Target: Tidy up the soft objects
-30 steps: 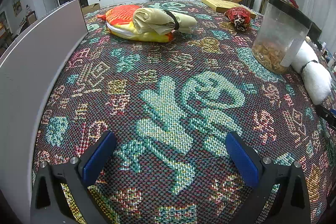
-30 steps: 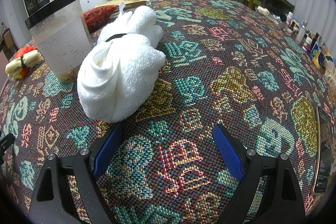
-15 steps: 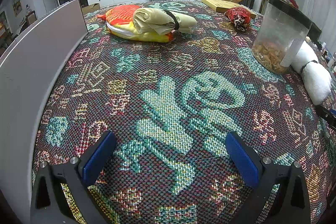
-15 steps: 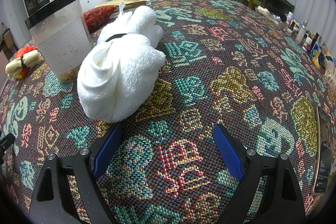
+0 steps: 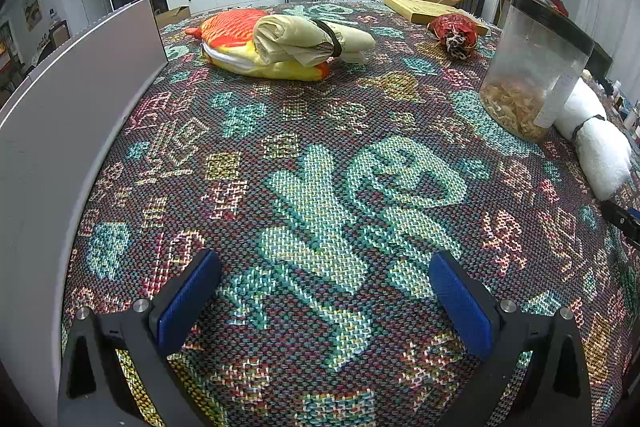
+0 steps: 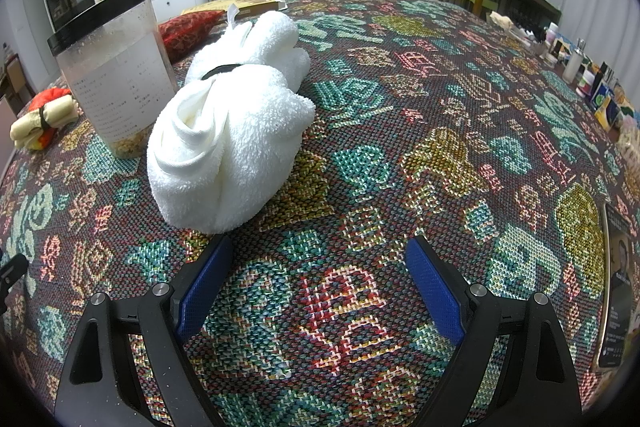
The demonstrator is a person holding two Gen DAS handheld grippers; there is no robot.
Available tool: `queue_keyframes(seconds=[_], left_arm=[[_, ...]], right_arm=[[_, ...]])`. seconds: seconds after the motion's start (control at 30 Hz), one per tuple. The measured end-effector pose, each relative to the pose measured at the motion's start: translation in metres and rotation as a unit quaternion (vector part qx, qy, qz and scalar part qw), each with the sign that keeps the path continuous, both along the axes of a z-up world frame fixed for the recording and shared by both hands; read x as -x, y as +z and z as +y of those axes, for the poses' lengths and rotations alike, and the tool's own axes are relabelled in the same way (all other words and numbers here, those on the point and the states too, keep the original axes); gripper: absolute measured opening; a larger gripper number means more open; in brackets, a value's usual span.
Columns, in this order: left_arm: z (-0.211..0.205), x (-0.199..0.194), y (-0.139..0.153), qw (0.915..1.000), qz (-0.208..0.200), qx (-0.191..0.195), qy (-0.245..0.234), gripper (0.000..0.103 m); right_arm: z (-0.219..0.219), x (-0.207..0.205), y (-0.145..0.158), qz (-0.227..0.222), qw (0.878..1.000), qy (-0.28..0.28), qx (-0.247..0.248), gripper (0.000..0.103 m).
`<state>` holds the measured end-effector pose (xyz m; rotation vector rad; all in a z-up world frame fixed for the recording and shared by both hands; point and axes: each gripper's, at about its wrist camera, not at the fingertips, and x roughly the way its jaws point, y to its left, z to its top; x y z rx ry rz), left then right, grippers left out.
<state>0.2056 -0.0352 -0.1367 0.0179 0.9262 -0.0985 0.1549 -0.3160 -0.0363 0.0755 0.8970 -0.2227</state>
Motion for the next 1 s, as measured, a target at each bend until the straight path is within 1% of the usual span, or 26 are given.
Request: queue_keyframes(seconds=[0.5,0.6,0.67,0.7,0.73,0.8,0.83,0.87,0.93,0.97,1.0], left_arm=[[-0.002,-0.002,0.0,1.0,0.001,-0.007,0.002,0.103],[-0.007,-0.021,0.009,0.9994,0.027,-0.019,-0.003,0.103],[-0.013,-0.04,0.024,0.9993,0.013,-0.032,-0.015,0.103],[-0.019,-0.054,0.038,0.9984,-0.006,-0.048,-0.03,0.103],[-0.023,-0.064,0.045,0.9968,-0.018,-0.067,-0.039,0.103],[-0.038,-0.093,0.059,0.9895,-0.037,-0.124,-0.065,0.103],[-0.045,-0.107,0.062,0.9842,-0.045,-0.153,-0.077,0.103],[-0.053,-0.121,0.062,0.9772,-0.055,-0.183,-0.091,0.103],[-0.064,-0.143,0.057,0.9646,-0.062,-0.234,-0.105,0.103],[-0.067,-0.156,0.051,0.9598,-0.057,-0.255,-0.102,0.103],[-0.067,-0.168,0.044,0.9588,-0.042,-0.264,-0.096,0.102]], right_arm=[[0.0,0.0,0.0,0.0,1.0,0.0,0.0,0.09],[0.0,0.0,0.0,0.0,1.0,0.0,0.0,0.09],[0.0,0.0,0.0,0.0,1.0,0.0,0.0,0.09],[0.0,0.0,0.0,0.0,1.0,0.0,0.0,0.09],[0.0,0.0,0.0,0.0,1.0,0.0,0.0,0.09],[0.0,0.0,0.0,0.0,1.0,0.0,0.0,0.09],[-0.001,0.0,0.0,0.0,1.0,0.0,0.0,0.09],[0.0,0.0,0.0,0.0,1.0,0.0,0.0,0.09],[0.0,0.0,0.0,0.0,1.0,0.0,0.0,0.09],[0.0,0.0,0.0,0.0,1.0,0.0,0.0,0.09],[0.0,0.0,0.0,0.0,1.0,0.0,0.0,0.09]])
